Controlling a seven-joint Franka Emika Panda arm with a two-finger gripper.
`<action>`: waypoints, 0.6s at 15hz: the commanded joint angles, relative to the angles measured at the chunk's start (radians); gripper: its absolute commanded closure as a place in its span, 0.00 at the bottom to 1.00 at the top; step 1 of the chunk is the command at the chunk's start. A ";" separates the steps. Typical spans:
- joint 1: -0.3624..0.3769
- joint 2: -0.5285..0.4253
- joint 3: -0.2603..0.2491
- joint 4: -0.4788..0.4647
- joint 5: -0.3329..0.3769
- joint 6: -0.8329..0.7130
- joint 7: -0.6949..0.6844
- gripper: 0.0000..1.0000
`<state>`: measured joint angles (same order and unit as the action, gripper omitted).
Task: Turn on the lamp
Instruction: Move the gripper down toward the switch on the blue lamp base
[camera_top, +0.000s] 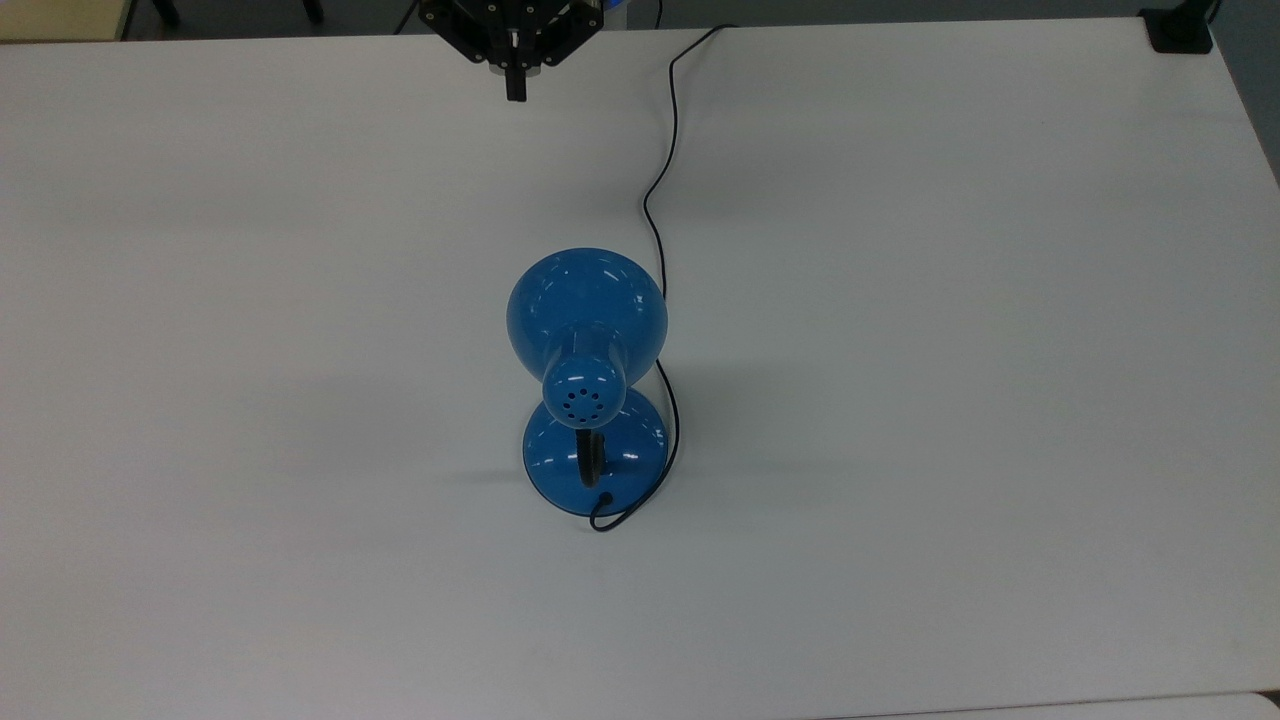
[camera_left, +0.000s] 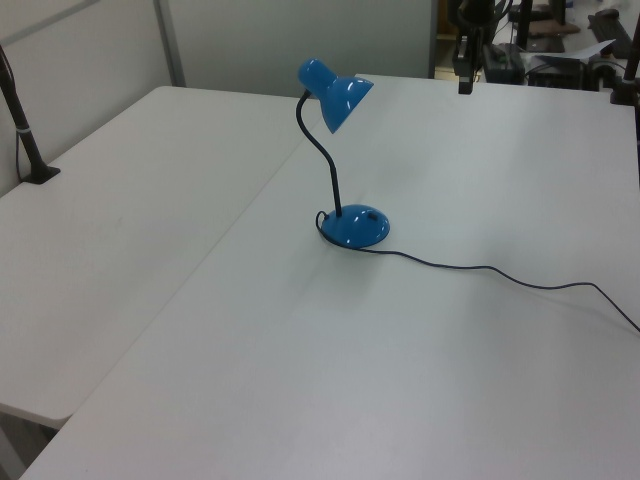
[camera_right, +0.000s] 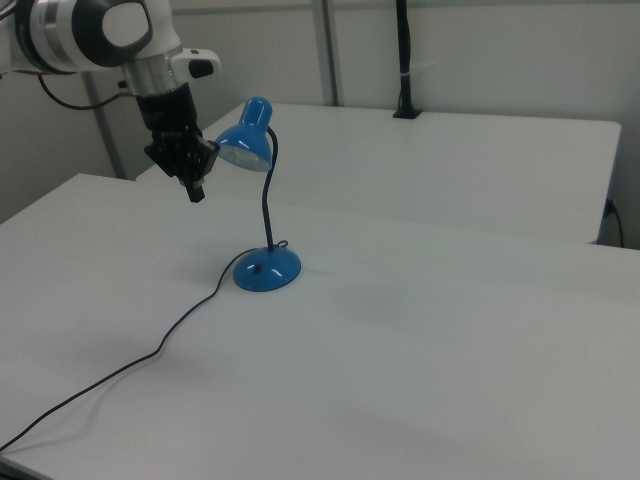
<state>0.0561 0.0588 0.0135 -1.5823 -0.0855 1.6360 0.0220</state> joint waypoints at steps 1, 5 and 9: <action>0.004 -0.001 -0.001 -0.005 0.000 0.037 -0.017 1.00; 0.004 0.013 -0.001 -0.065 0.000 0.148 -0.019 1.00; 0.002 0.073 -0.001 -0.142 -0.002 0.315 -0.016 1.00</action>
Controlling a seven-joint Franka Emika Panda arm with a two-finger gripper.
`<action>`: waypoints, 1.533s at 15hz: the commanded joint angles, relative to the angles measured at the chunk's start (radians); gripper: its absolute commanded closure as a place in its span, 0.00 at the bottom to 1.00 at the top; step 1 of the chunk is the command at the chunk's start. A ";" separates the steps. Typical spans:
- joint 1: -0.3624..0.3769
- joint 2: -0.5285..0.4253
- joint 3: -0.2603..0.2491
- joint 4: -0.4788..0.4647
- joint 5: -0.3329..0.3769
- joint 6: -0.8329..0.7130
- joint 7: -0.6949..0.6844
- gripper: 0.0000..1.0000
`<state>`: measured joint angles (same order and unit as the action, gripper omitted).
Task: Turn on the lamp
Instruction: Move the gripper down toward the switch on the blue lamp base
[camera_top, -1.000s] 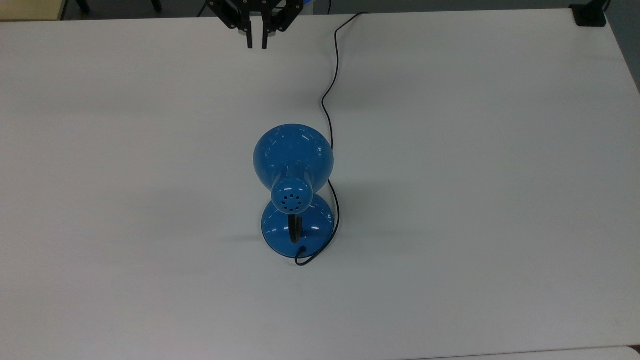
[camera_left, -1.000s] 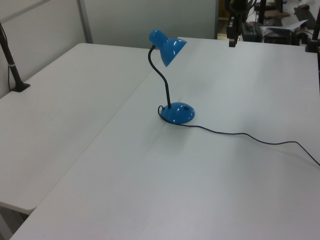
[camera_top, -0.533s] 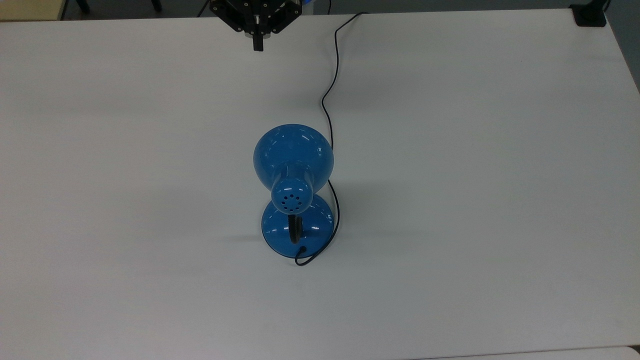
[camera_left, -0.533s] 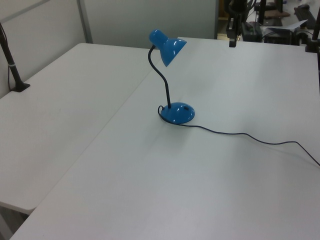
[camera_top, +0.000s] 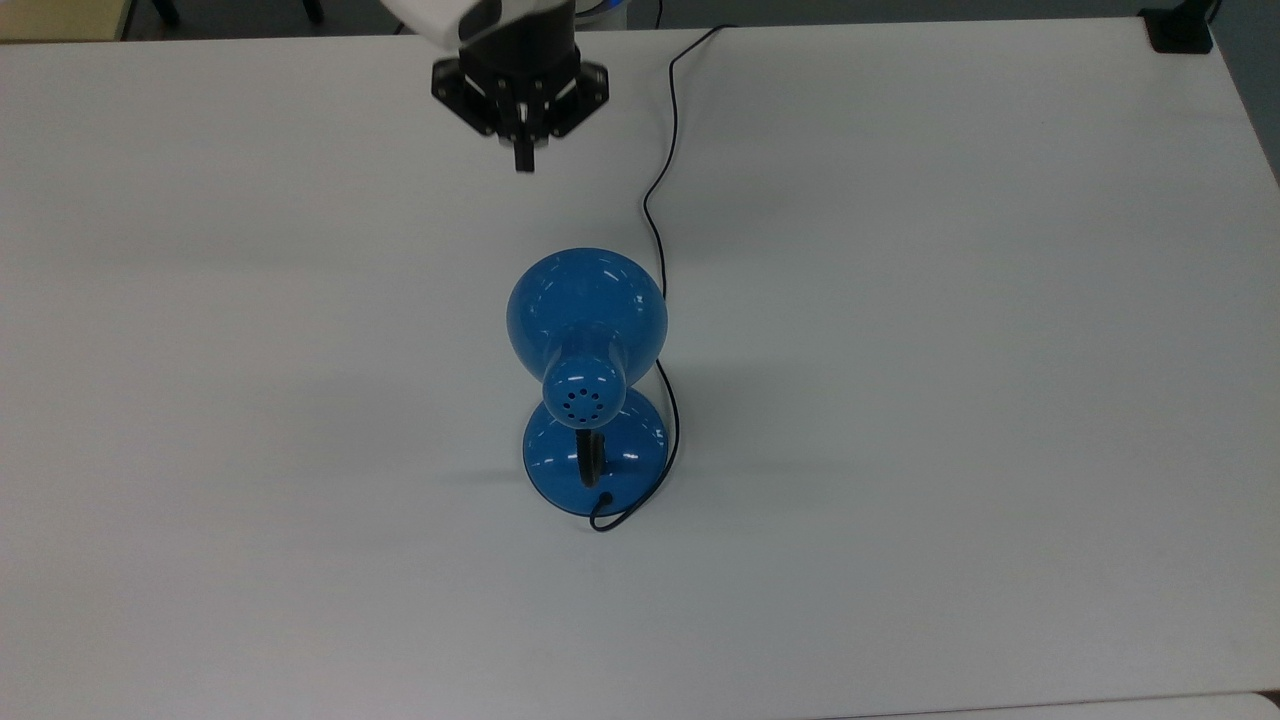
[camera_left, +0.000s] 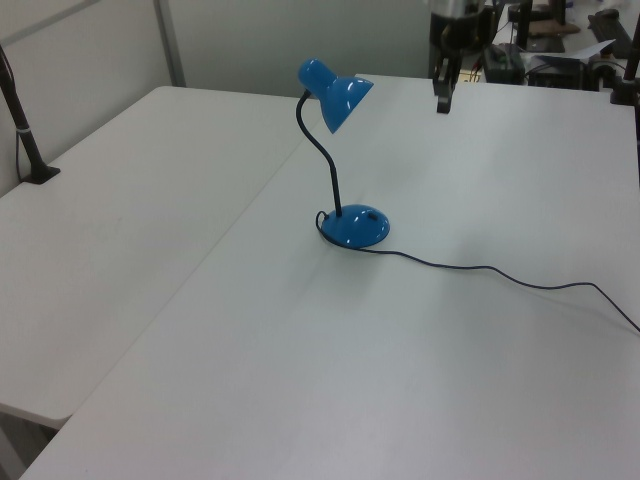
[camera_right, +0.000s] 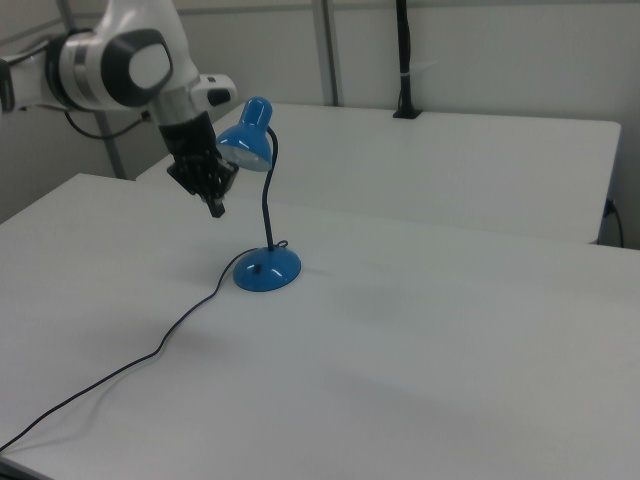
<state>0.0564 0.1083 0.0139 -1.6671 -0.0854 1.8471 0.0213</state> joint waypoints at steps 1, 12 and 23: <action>0.002 0.028 -0.002 -0.094 -0.002 0.175 -0.011 1.00; 0.006 0.177 0.006 -0.201 0.007 0.613 -0.003 1.00; 0.008 0.280 0.034 -0.206 -0.002 0.807 -0.006 1.00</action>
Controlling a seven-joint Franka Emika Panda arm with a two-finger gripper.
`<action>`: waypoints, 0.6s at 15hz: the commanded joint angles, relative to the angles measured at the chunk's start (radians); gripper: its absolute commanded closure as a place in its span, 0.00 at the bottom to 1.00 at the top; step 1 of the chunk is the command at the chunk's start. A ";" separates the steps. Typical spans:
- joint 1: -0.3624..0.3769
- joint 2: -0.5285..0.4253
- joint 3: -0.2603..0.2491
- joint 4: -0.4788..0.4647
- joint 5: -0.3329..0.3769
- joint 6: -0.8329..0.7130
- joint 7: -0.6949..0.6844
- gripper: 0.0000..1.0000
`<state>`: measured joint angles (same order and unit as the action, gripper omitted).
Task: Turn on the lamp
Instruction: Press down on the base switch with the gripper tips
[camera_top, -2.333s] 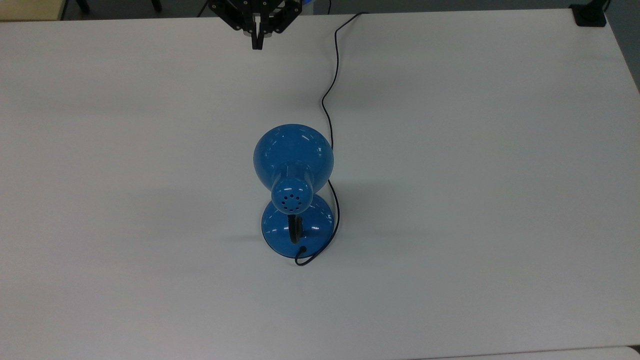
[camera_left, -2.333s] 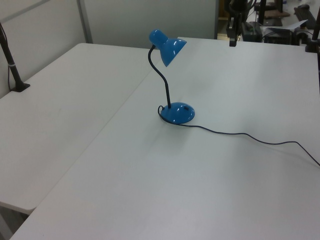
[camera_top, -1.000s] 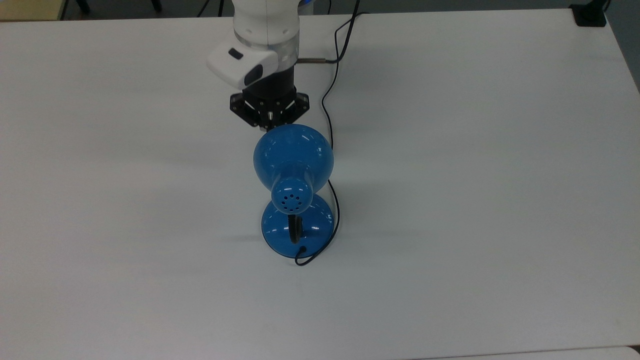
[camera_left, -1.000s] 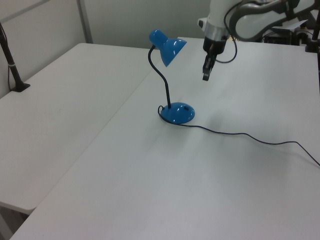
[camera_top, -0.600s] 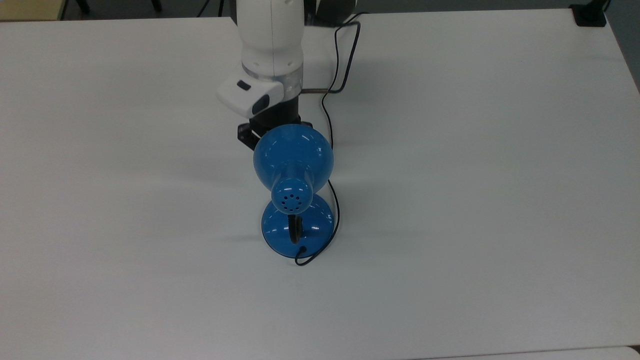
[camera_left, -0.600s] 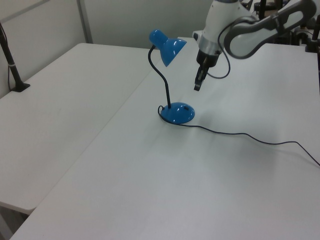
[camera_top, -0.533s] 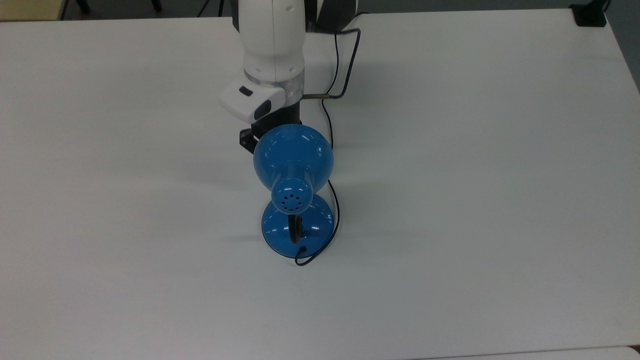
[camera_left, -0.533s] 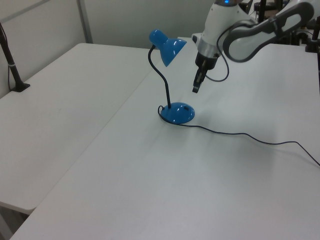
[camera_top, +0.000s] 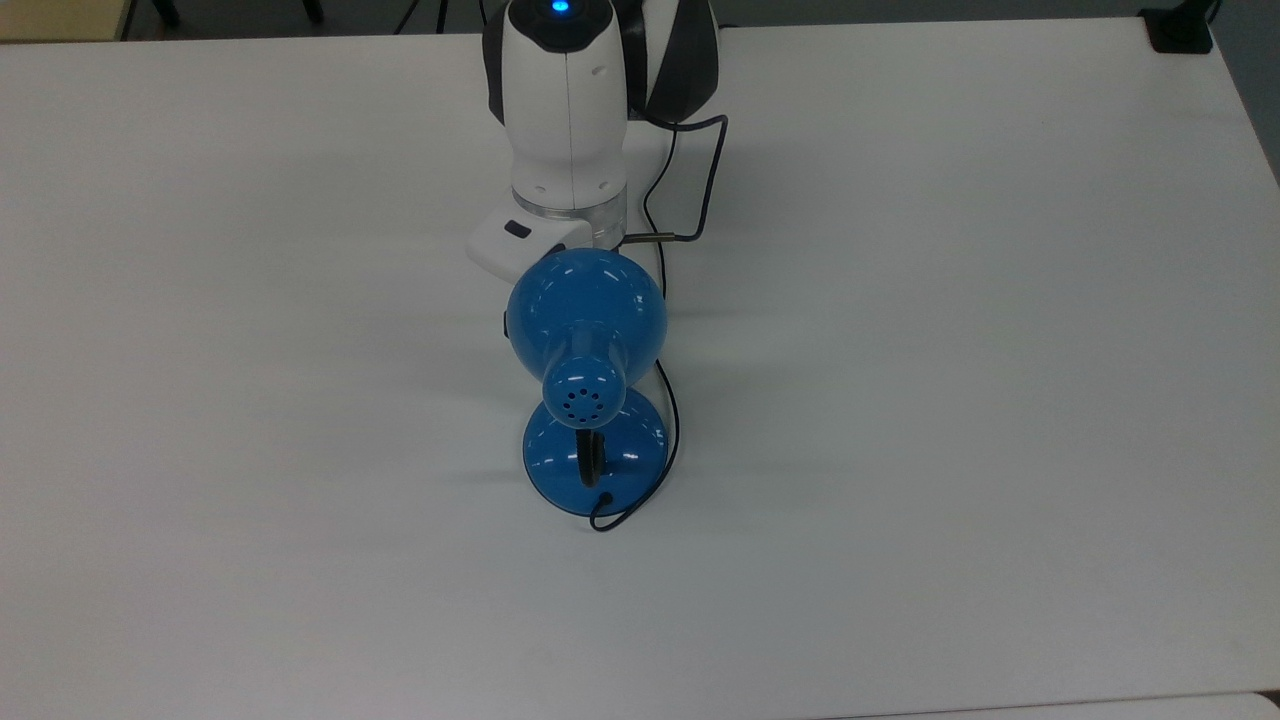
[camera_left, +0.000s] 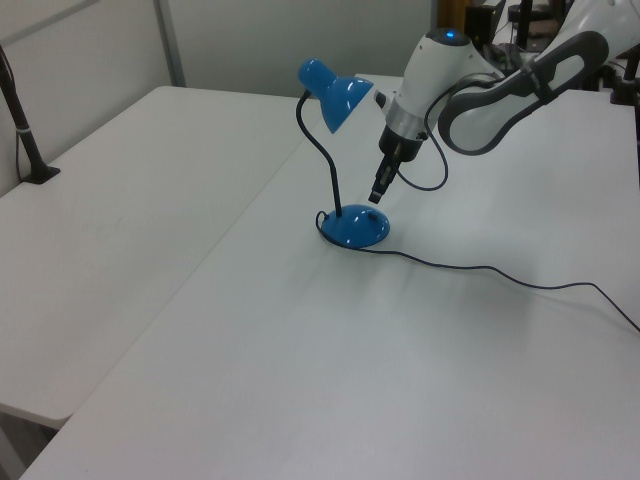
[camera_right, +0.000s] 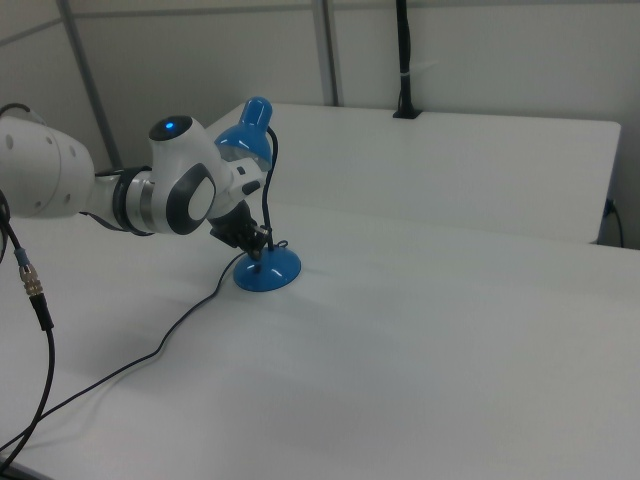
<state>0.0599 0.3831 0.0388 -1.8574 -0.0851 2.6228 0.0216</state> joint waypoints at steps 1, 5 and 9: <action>0.005 0.013 0.013 -0.013 -0.004 0.032 -0.008 1.00; 0.005 0.037 0.013 -0.009 -0.005 0.086 -0.011 1.00; 0.005 0.054 0.013 -0.006 -0.005 0.108 -0.012 1.00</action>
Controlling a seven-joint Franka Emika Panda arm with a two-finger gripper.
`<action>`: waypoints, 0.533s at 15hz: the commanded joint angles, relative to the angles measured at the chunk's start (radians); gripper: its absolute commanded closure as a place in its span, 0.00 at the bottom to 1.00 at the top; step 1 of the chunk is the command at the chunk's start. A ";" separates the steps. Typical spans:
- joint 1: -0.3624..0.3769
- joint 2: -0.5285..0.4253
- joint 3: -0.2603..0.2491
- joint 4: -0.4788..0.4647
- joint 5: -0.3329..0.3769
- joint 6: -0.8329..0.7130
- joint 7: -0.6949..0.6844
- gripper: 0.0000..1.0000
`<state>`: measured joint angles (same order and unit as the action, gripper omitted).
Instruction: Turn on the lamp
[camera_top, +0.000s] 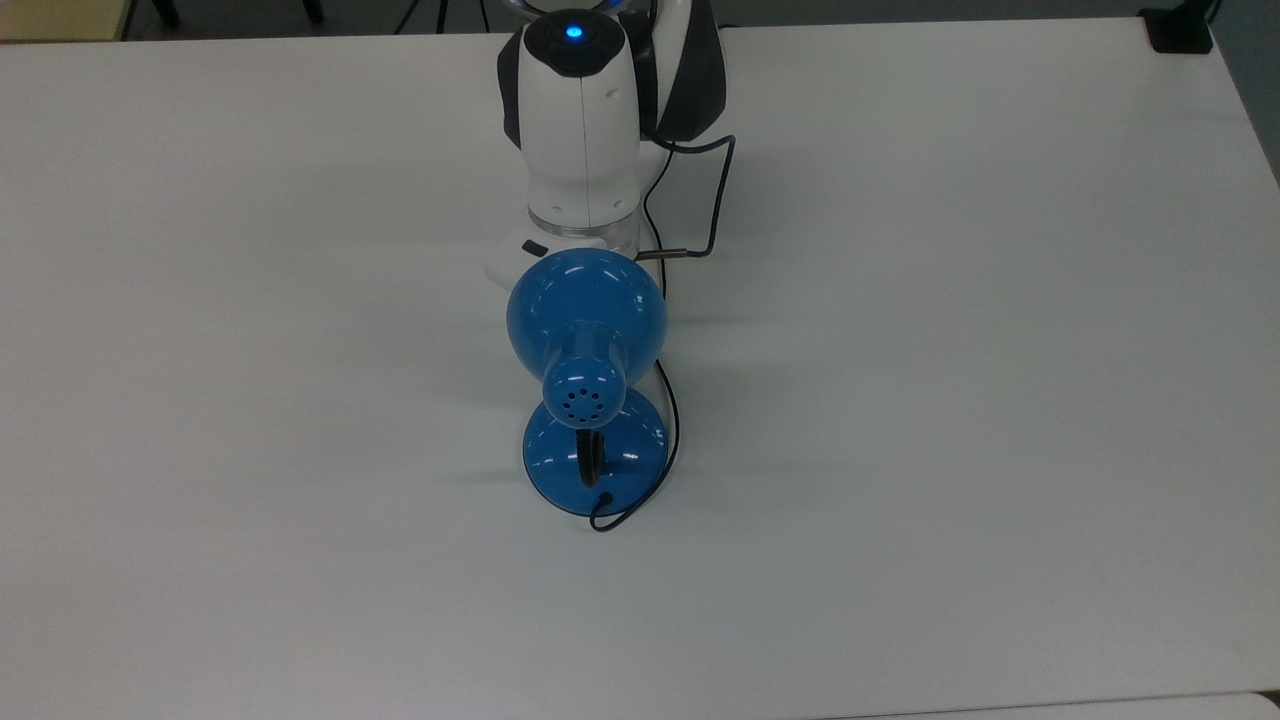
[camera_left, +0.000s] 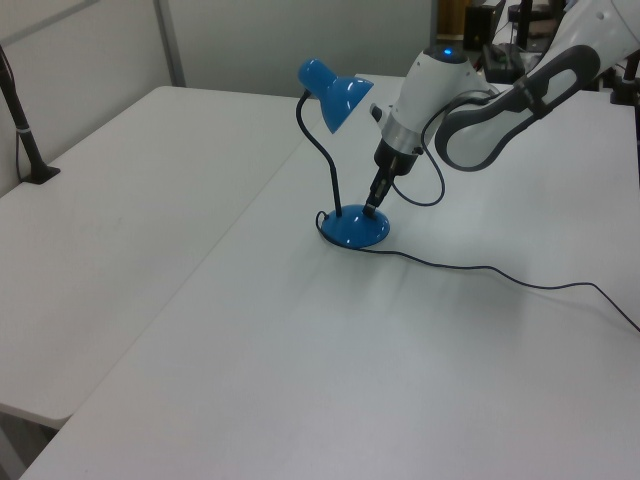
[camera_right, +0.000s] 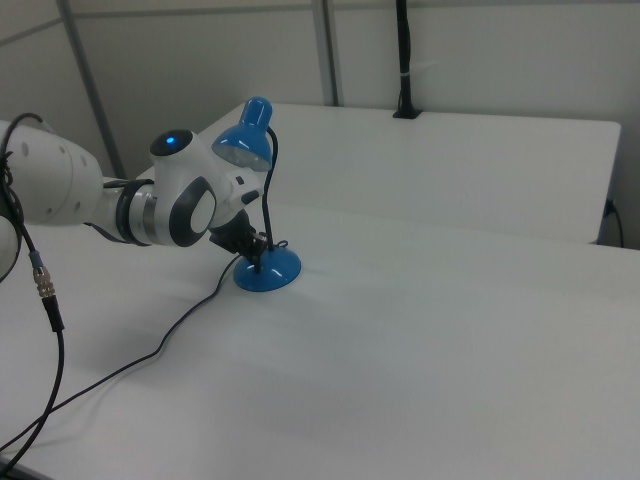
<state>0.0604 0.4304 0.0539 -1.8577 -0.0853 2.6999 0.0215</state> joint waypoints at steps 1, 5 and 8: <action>0.004 0.007 -0.002 -0.006 -0.007 0.031 -0.012 1.00; 0.002 0.010 -0.002 -0.005 -0.008 0.031 -0.014 1.00; 0.004 0.005 -0.002 -0.006 -0.007 0.028 -0.014 1.00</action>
<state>0.0604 0.4363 0.0539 -1.8572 -0.0854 2.7103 0.0214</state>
